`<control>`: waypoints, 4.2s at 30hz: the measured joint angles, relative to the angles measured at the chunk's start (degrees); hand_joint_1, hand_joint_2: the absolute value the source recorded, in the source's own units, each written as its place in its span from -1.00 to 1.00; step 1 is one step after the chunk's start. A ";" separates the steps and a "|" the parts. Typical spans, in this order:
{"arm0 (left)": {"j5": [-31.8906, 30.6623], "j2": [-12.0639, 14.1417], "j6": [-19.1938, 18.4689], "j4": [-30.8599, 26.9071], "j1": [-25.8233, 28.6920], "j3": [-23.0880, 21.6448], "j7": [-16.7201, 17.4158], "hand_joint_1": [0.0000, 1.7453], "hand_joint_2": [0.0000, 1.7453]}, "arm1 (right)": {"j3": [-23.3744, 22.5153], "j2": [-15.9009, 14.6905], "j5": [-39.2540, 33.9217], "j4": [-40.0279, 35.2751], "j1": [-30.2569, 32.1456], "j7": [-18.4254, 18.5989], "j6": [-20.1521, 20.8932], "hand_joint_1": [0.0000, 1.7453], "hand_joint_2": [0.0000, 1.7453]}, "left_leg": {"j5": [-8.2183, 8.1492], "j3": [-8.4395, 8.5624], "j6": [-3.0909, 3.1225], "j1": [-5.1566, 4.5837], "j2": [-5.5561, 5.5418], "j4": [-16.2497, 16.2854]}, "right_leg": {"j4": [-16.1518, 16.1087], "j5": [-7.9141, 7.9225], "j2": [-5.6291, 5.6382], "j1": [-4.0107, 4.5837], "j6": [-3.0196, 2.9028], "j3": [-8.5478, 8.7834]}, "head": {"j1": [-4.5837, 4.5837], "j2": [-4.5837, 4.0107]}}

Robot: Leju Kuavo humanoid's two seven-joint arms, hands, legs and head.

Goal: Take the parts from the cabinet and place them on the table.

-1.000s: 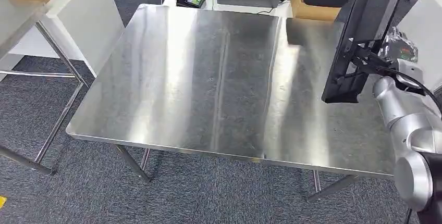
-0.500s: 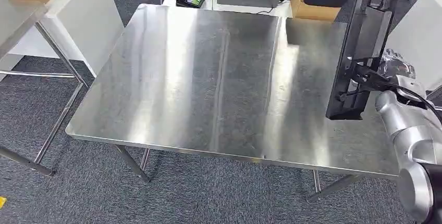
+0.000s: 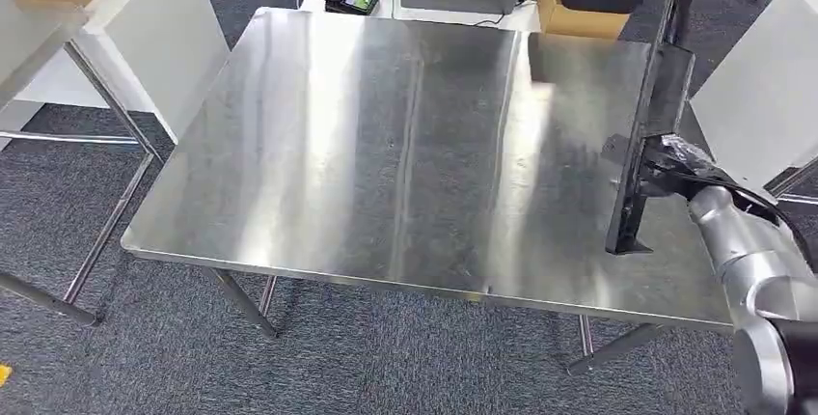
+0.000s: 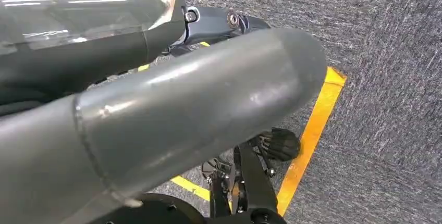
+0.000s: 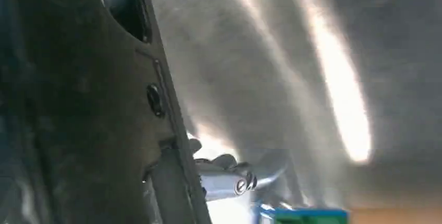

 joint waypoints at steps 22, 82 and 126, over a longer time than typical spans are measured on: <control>-1.51 -0.09 0.26 0.00 -0.06 0.74 -0.72 -1.00 -1.00 | 4.36 3.50 16.88 -4.37 5.52 12.31 -17.28 -1.00 1.00 | 0.00 0.00 0.00 0.01 -0.03 0.00 | 0.00 -0.01 0.00 -0.01 -0.01 -0.04 | 0.00 0.00; -7.35 -0.15 0.39 -0.39 -0.60 8.98 -1.73 -1.00 -1.00 | 1.87 6.51 31.23 -9.81 7.02 25.59 -31.12 -1.00 1.00 | 0.01 -0.13 -0.02 0.05 -0.16 0.00 | -0.01 -0.01 -0.10 0.00 -0.02 -0.14 | 0.02 0.00; -10.30 -0.15 0.15 -0.46 -0.71 10.62 -1.90 -1.00 -1.00 | -10.23 10.62 26.18 -0.90 2.93 11.61 -28.63 -1.00 1.00 | -0.02 -0.13 -0.05 0.06 0.11 -0.01 | 0.00 -0.01 0.09 0.01 -0.02 -0.18 | 0.02 0.00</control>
